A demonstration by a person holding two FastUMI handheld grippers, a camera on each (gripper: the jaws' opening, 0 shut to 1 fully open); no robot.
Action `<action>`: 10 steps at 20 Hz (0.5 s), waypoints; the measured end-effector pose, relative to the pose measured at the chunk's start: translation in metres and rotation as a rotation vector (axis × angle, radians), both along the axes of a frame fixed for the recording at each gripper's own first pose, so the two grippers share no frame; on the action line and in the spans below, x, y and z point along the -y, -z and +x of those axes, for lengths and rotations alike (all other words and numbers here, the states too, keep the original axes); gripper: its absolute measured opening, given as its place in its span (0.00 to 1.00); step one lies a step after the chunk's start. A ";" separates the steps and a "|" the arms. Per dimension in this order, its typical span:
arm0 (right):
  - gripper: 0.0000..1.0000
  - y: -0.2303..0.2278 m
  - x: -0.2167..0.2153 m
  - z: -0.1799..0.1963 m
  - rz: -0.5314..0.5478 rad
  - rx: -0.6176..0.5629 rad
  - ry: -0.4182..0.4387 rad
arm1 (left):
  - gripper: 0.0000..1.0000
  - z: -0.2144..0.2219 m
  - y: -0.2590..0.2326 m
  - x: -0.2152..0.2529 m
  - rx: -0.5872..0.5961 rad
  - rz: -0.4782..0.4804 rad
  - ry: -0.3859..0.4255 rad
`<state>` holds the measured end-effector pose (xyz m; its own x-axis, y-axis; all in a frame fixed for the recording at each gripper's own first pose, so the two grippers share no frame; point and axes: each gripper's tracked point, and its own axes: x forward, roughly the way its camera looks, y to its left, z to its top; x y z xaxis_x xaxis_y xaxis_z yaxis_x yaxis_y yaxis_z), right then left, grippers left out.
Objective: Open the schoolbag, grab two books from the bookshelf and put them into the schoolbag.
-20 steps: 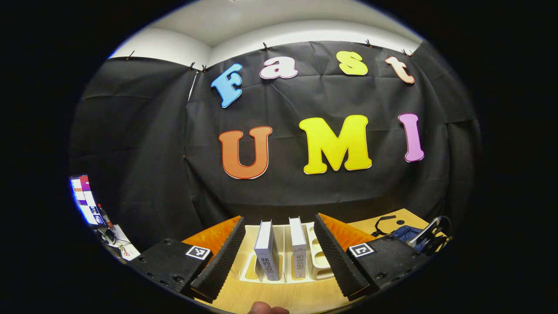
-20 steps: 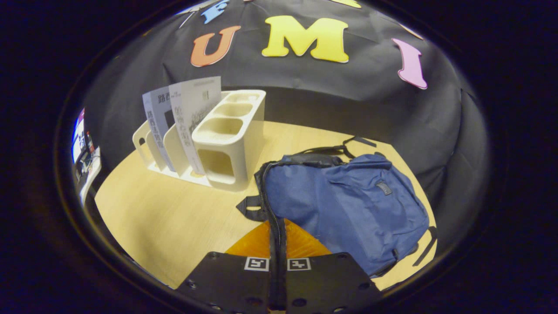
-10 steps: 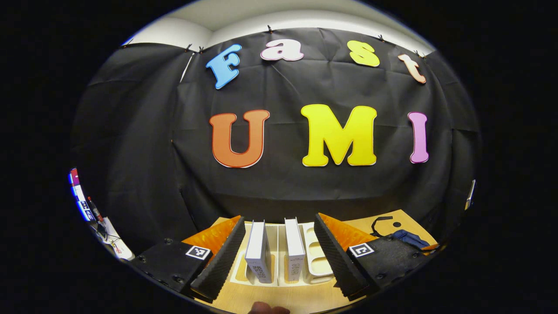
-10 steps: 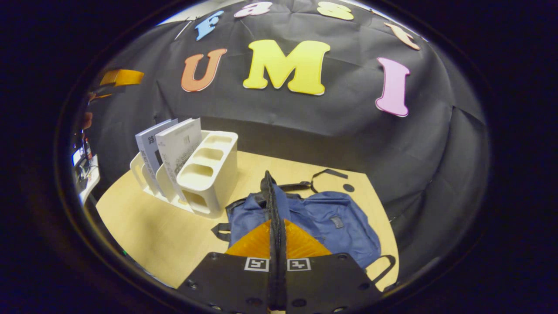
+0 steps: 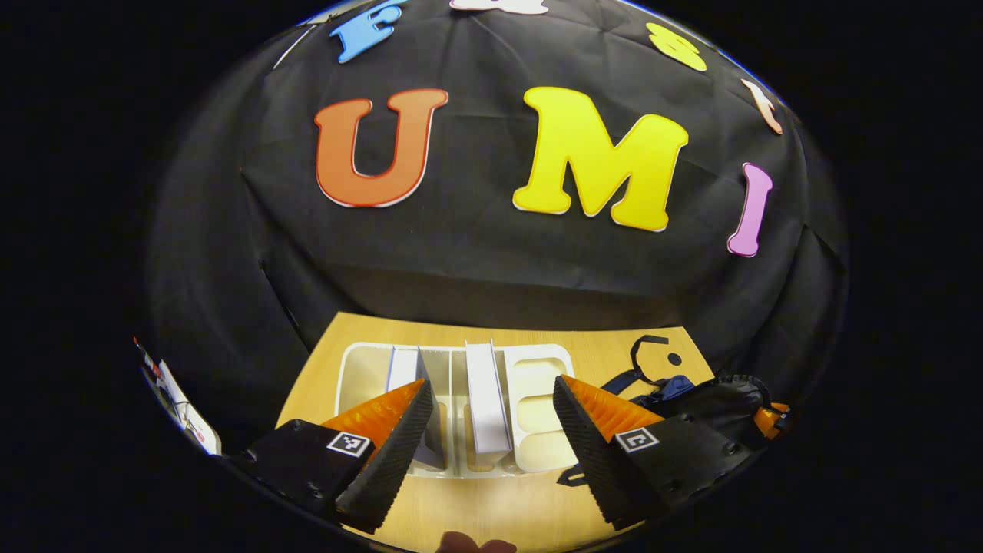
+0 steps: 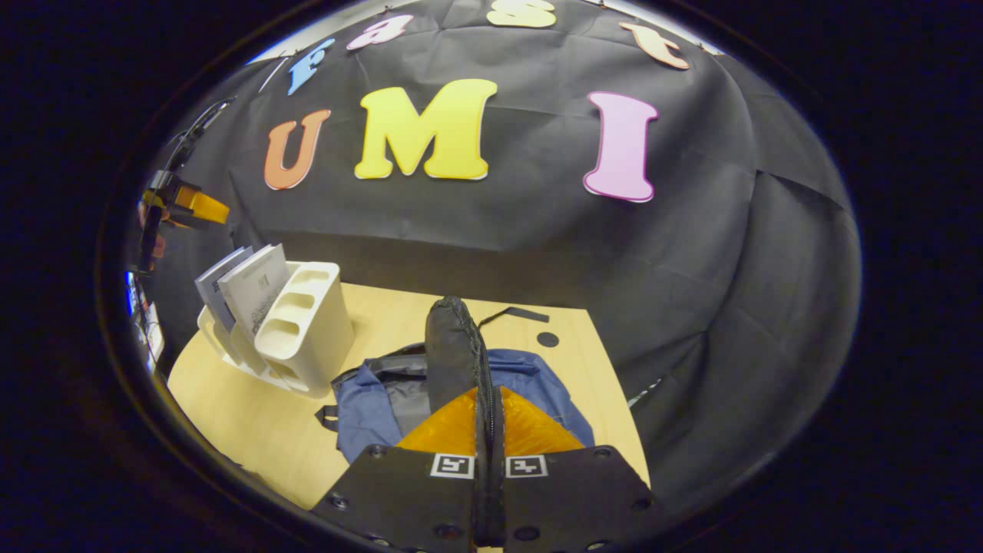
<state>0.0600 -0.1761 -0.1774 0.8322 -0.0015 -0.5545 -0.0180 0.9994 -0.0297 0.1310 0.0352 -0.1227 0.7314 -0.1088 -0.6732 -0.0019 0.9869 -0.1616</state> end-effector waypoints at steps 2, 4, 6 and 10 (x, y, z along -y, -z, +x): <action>0.00 0.000 0.016 0.003 0.013 -0.006 0.019 | 0.98 0.007 0.012 0.007 -0.096 -0.006 0.022; 0.00 0.001 0.030 0.007 0.015 -0.006 0.031 | 0.97 0.013 0.024 0.013 -0.184 0.016 0.063; 0.00 0.000 0.040 0.010 0.023 -0.001 0.040 | 0.97 0.015 0.043 0.011 -0.296 0.037 0.080; 0.00 0.004 0.054 0.009 0.052 0.001 0.063 | 0.98 0.013 0.077 0.011 -0.520 0.054 0.078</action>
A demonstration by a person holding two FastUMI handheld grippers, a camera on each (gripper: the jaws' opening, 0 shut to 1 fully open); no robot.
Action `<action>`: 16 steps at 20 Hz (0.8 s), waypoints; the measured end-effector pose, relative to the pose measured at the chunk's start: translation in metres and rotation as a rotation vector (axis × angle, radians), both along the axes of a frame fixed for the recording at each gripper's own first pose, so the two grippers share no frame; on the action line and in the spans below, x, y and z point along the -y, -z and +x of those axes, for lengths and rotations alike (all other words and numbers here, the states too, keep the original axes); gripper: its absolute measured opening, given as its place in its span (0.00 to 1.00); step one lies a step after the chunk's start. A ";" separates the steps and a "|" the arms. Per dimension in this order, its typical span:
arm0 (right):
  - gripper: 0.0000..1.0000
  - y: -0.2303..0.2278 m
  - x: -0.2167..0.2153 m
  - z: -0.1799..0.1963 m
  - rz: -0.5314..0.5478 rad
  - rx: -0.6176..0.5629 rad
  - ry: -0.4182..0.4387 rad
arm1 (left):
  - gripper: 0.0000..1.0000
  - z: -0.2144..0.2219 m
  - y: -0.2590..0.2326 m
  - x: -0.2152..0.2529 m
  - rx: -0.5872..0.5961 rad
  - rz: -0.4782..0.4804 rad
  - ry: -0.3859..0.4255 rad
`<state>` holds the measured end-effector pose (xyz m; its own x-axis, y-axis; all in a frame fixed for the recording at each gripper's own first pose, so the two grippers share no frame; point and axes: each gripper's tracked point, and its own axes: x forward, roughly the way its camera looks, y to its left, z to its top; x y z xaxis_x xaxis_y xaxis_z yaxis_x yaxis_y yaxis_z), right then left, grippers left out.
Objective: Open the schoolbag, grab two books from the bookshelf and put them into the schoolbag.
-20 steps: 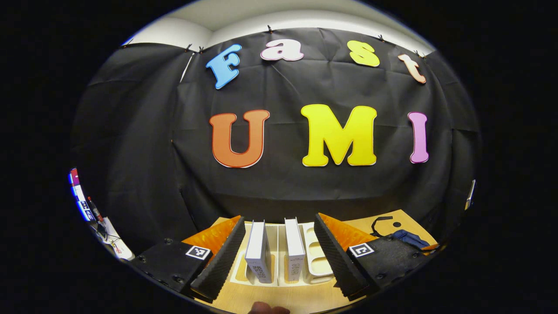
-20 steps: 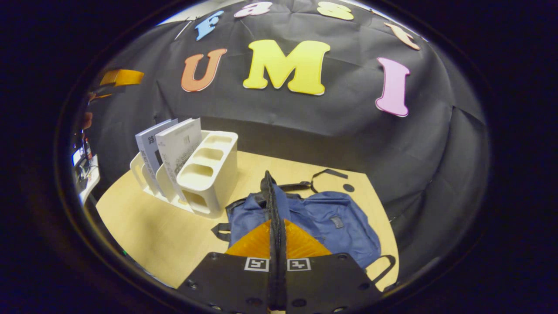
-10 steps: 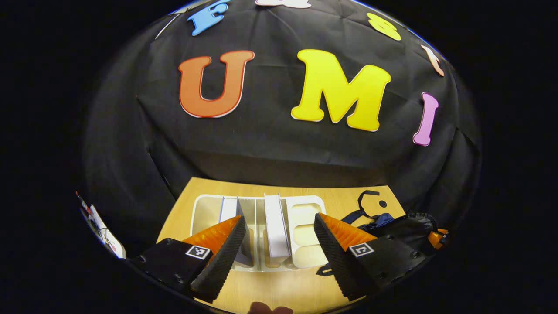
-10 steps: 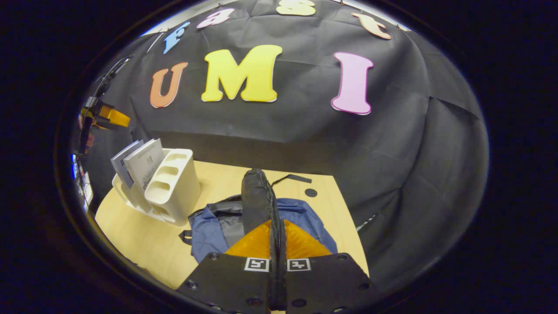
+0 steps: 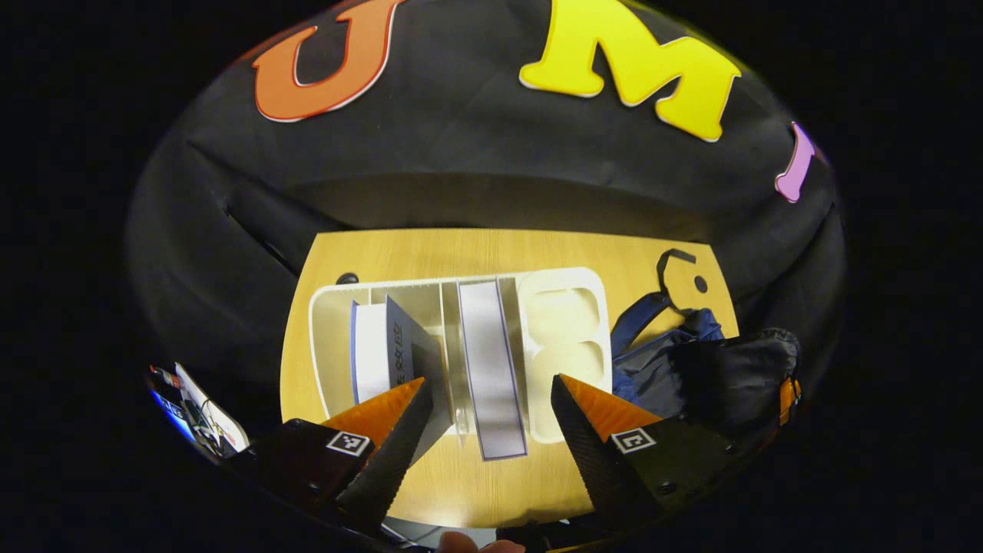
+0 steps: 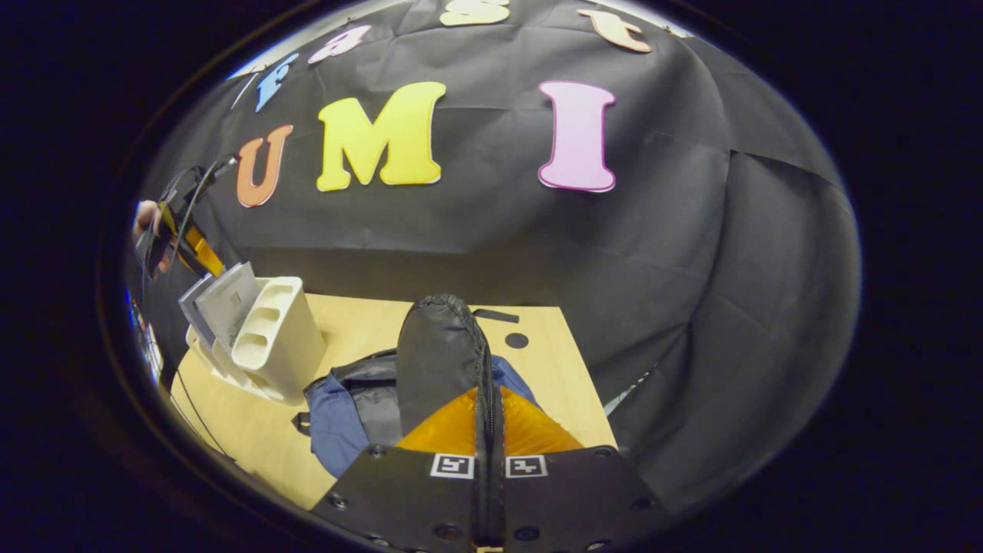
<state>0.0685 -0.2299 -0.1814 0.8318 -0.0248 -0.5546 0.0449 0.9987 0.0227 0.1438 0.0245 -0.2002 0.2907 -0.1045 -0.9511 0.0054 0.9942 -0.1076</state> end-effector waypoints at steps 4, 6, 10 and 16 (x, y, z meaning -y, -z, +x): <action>0.00 0.006 0.010 -0.006 0.027 -0.011 0.020 | 0.98 -0.011 0.024 0.004 -0.173 -0.011 -0.012; 0.00 0.007 0.012 -0.007 0.041 -0.011 0.027 | 0.98 -0.011 0.033 0.010 -0.213 0.002 -0.007; 0.00 0.006 0.014 -0.008 0.049 -0.005 0.024 | 0.95 -0.006 0.044 0.012 -0.245 0.038 0.001; 0.00 0.009 0.020 -0.012 0.058 0.000 0.029 | 0.71 -0.006 0.057 0.006 -0.271 0.092 -0.003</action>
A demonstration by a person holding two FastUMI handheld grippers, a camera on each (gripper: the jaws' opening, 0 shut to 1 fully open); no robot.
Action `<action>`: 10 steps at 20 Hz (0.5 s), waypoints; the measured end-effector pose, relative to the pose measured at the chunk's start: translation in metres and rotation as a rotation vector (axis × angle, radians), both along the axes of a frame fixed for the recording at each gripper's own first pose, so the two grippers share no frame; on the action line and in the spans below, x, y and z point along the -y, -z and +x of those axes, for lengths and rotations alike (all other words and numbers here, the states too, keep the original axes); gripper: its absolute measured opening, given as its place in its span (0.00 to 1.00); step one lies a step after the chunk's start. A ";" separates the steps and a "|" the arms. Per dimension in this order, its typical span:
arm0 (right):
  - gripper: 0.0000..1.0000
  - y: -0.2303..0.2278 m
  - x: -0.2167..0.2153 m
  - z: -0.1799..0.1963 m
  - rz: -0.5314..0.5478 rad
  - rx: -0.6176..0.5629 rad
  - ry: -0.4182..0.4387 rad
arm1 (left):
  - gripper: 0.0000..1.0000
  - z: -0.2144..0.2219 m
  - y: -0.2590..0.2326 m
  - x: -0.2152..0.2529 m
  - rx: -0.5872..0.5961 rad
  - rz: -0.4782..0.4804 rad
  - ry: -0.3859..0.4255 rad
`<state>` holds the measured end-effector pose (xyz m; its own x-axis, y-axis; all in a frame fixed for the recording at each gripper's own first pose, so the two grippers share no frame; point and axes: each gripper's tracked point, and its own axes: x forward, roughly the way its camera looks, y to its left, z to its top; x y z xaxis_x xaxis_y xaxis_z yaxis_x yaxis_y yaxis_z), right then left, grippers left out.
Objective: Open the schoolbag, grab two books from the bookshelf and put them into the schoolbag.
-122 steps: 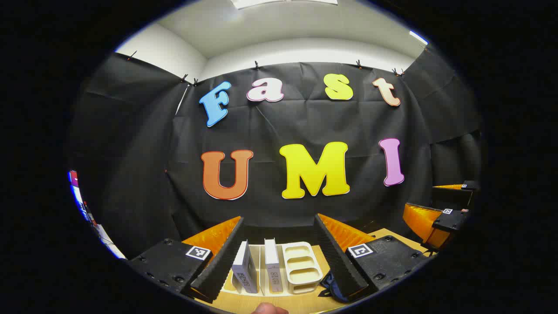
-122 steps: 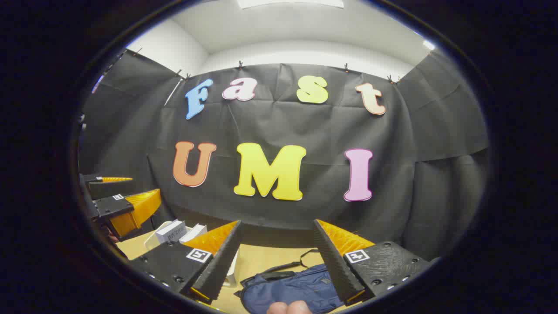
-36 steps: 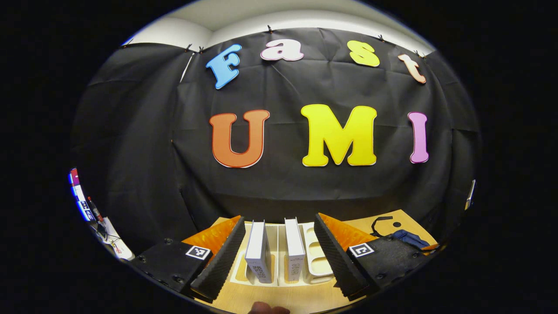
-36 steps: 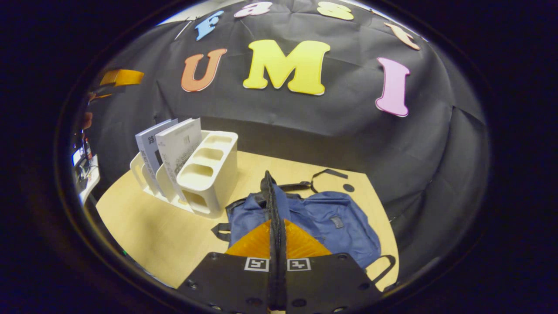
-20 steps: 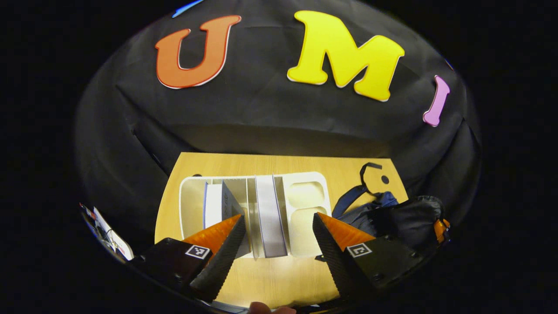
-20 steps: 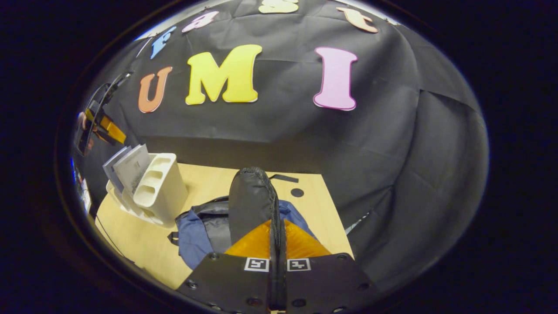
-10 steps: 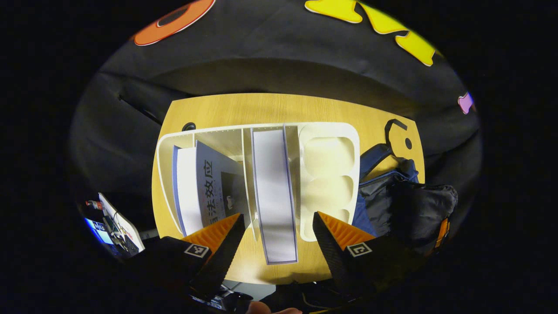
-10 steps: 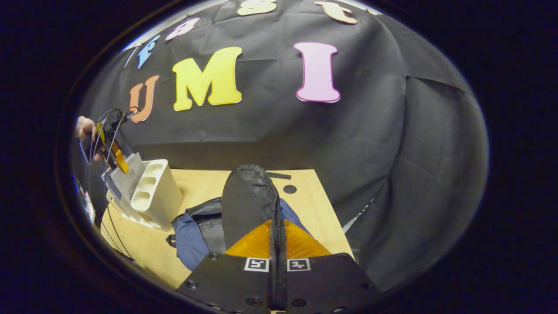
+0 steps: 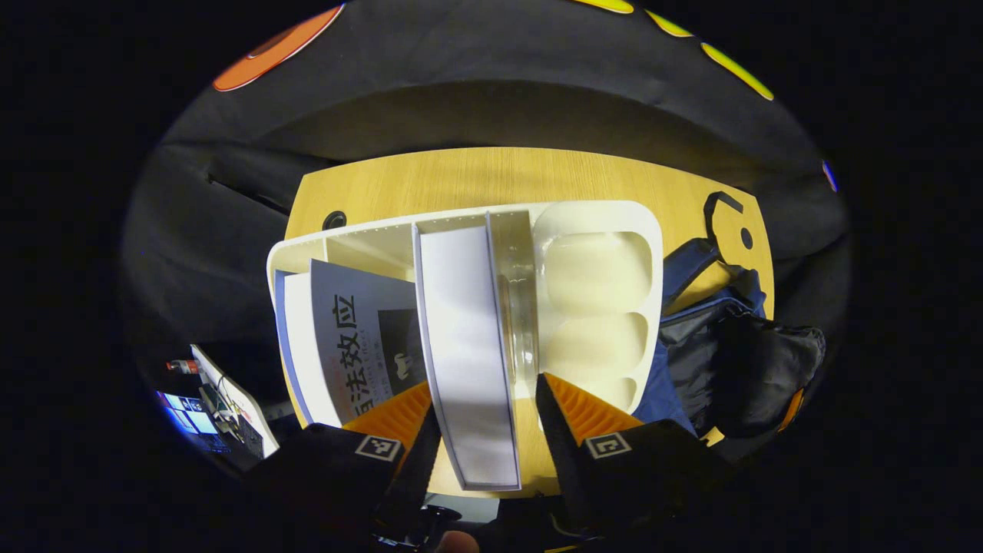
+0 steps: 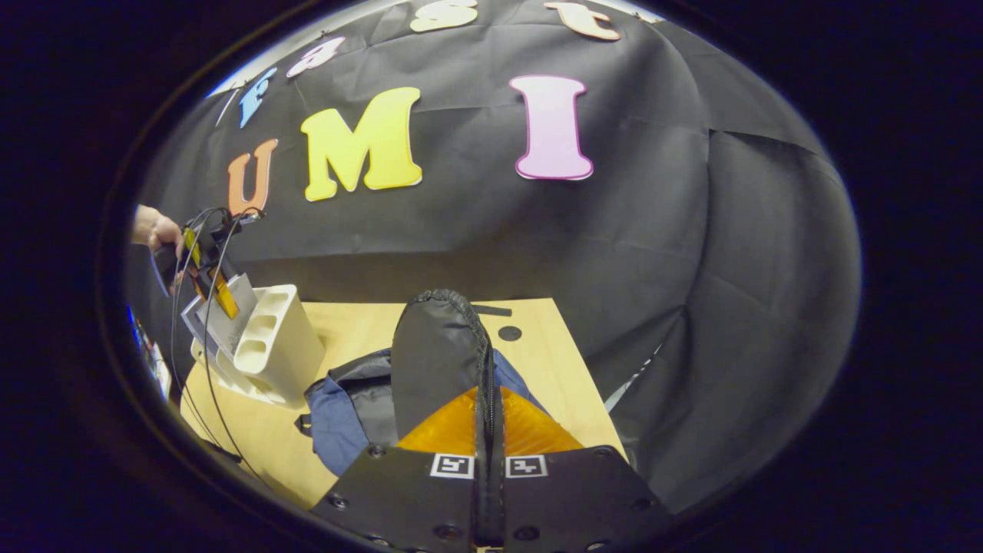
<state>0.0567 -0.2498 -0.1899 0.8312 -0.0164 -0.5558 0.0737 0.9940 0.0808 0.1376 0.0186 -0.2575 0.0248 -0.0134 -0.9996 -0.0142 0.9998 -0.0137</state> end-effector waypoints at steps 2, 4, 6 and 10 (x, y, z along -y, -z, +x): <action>0.00 0.001 0.001 -0.001 -0.004 0.000 -0.001 | 0.61 -0.001 0.006 -0.003 -0.014 0.005 -0.018; 0.00 0.000 0.001 -0.001 -0.009 0.006 -0.003 | 0.52 -0.003 0.010 -0.004 -0.029 0.000 -0.035; 0.00 0.000 0.001 -0.002 -0.006 0.005 -0.003 | 0.49 -0.004 0.010 -0.004 -0.043 -0.008 -0.030; 0.00 0.000 0.000 -0.001 -0.009 0.008 -0.004 | 0.43 -0.010 -0.008 -0.001 -0.004 -0.049 -0.014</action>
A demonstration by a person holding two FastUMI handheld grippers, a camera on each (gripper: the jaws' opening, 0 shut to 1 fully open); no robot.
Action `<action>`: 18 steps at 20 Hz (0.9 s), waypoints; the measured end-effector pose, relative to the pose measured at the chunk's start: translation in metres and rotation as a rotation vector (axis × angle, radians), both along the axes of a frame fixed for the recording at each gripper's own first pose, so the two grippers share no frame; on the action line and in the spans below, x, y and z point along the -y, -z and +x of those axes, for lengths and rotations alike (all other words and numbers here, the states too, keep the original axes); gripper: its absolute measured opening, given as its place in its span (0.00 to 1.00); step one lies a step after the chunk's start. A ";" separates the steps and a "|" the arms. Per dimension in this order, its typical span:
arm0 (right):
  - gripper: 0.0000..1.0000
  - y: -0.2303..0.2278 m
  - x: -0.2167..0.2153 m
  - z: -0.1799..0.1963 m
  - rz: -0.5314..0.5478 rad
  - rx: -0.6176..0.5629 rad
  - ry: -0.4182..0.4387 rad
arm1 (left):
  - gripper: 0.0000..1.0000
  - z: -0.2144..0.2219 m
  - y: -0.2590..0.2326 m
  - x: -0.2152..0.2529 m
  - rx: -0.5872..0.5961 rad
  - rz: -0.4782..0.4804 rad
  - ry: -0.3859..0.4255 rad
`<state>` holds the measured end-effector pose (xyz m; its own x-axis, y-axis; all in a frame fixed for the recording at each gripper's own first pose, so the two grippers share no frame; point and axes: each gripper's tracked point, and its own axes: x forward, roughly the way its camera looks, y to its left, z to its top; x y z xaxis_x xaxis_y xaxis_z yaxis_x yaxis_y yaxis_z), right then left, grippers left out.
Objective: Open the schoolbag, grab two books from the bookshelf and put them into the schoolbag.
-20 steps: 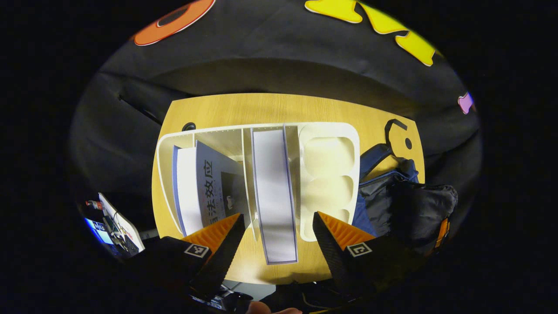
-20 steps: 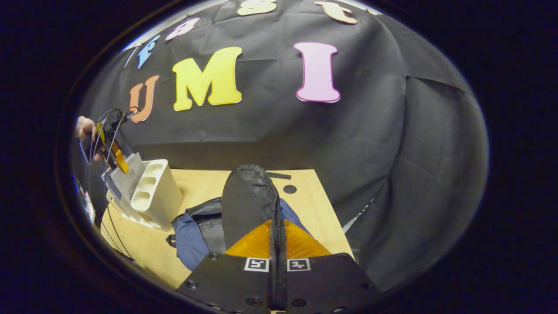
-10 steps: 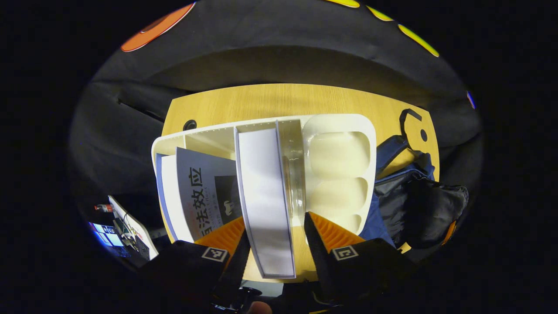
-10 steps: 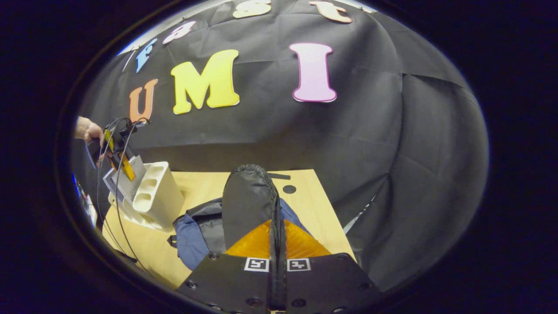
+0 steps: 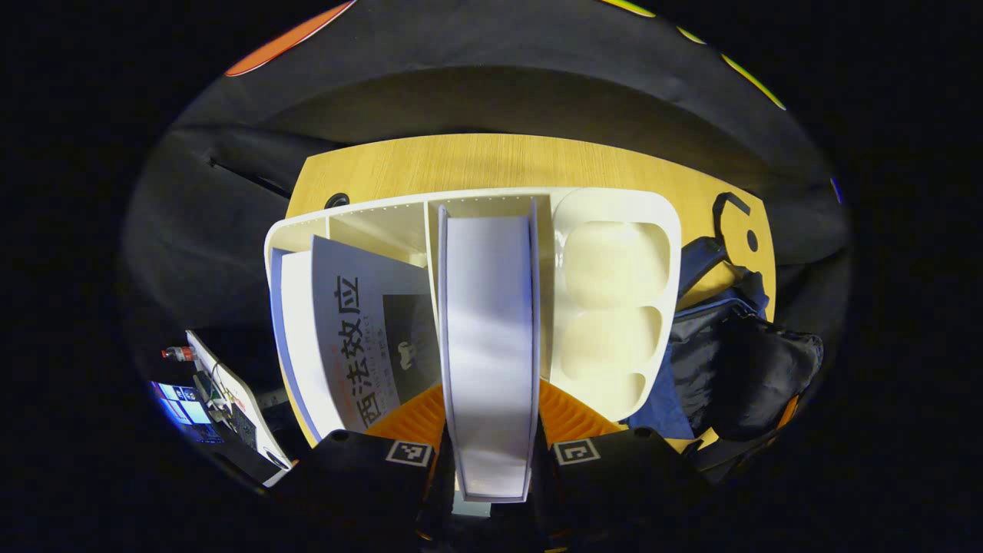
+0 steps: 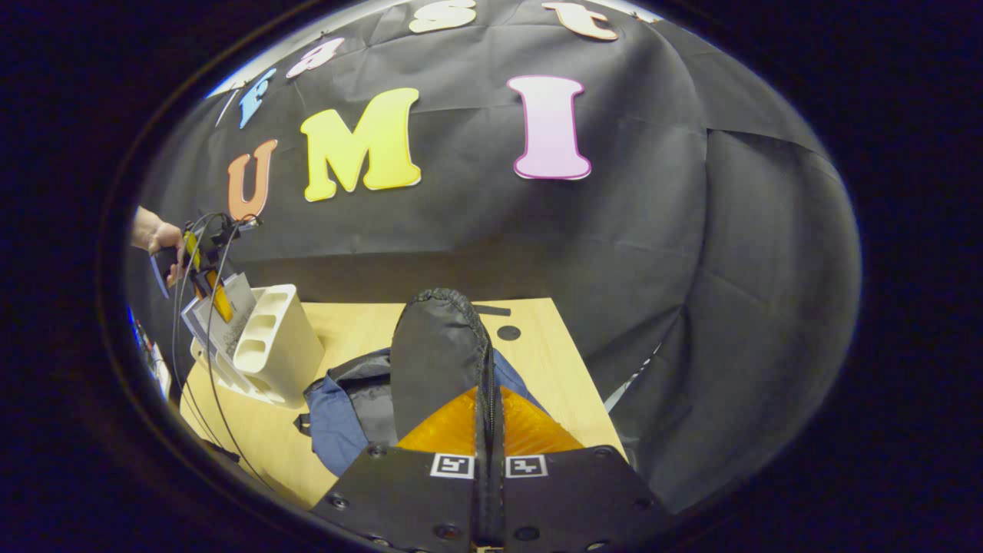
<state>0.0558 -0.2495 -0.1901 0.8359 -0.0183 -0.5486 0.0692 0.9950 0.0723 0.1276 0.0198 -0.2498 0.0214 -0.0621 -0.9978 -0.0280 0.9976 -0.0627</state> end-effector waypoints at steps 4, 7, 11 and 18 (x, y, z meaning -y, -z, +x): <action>0.00 -0.001 -0.005 0.002 -0.018 -0.002 -0.012 | 0.41 -0.016 -0.046 -0.011 0.085 -0.010 0.062; 0.00 -0.006 -0.011 0.004 -0.044 0.006 -0.025 | 0.41 -0.040 -0.096 -0.023 0.159 -0.018 0.080; 0.00 -0.006 -0.015 0.002 -0.061 -0.006 -0.023 | 0.41 -0.075 -0.155 -0.034 0.227 -0.112 0.016; 0.00 -0.004 -0.013 -0.004 -0.035 -0.044 0.033 | 0.40 -0.116 -0.184 0.004 0.283 -0.465 -0.191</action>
